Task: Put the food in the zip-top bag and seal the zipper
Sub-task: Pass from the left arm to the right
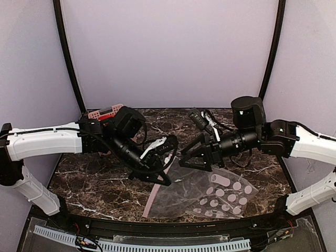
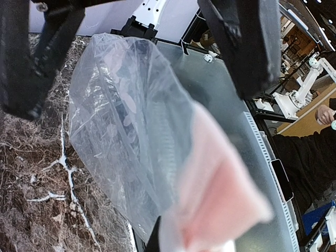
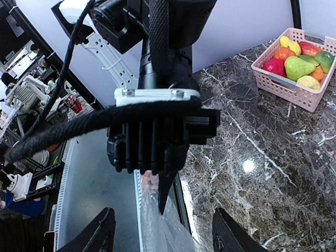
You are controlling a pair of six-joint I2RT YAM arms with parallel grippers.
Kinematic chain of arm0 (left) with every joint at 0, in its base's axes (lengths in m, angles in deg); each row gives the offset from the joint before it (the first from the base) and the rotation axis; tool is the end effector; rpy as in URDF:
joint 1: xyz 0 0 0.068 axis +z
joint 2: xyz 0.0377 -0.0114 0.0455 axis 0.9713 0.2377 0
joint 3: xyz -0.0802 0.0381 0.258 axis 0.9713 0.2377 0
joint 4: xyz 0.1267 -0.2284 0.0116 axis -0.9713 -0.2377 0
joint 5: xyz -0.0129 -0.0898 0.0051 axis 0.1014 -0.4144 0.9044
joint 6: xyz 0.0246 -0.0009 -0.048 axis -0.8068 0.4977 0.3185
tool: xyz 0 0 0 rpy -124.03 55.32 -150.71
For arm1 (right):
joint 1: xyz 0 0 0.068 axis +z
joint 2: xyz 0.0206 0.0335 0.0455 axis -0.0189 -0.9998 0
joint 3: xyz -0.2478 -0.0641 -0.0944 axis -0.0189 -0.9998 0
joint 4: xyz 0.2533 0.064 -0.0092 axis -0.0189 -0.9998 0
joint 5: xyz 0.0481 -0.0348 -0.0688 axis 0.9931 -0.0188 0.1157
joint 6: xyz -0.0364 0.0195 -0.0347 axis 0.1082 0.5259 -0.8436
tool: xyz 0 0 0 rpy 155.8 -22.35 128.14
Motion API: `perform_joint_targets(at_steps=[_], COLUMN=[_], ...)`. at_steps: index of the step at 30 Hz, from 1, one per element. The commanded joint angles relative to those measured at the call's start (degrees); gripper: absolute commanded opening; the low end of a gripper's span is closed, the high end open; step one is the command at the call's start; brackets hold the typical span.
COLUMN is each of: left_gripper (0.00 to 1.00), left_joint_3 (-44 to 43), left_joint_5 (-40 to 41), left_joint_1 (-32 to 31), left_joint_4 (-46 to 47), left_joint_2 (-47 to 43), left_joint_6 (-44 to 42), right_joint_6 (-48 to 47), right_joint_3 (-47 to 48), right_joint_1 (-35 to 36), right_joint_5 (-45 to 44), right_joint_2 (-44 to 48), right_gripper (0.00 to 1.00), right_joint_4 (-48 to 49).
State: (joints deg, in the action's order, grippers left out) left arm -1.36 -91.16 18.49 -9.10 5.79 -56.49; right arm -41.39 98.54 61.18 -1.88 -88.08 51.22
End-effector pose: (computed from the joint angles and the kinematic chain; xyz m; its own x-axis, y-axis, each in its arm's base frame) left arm 0.1468 -0.2834 0.3071 -0.1909 0.4981 -0.8458 0.9083 -0.2372 -0.3447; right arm 0.1163 0.2379 0.3547 -0.4499 -0.2995 -0.8414 -0.8925 0.1171 0.4356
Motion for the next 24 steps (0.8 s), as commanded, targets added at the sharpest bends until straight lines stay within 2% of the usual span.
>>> perform_joint_targets(at_steps=[1,10,20,24], left_gripper=[0.01,0.01,0.01,0.01], left_joint_3=[1.25,1.17,1.16,1.25], left_joint_5=[-0.53,-1.96,-3.31,-3.27], left_joint_1=[1.26,1.42,1.48,1.42], left_joint_4=[0.94,0.81,1.22,1.12], left_joint_2=[-1.54,-0.88,-0.87,-0.93], left_joint_6=[-0.64,-0.52,0.11,0.09], right_joint_6=[0.53,1.16,1.1,1.15], right_joint_3=[-1.35,-2.22,-1.34,-1.64], right_joint_1=[1.63,1.89,2.35,2.48], right_joint_5=[0.4,1.8,3.02,2.39], right_joint_2=[-0.67,-1.76,-4.16,-4.32], right_gripper=[0.6,0.38,0.28,0.13], right_joint_4=[3.1,6.72,9.68,11.16])
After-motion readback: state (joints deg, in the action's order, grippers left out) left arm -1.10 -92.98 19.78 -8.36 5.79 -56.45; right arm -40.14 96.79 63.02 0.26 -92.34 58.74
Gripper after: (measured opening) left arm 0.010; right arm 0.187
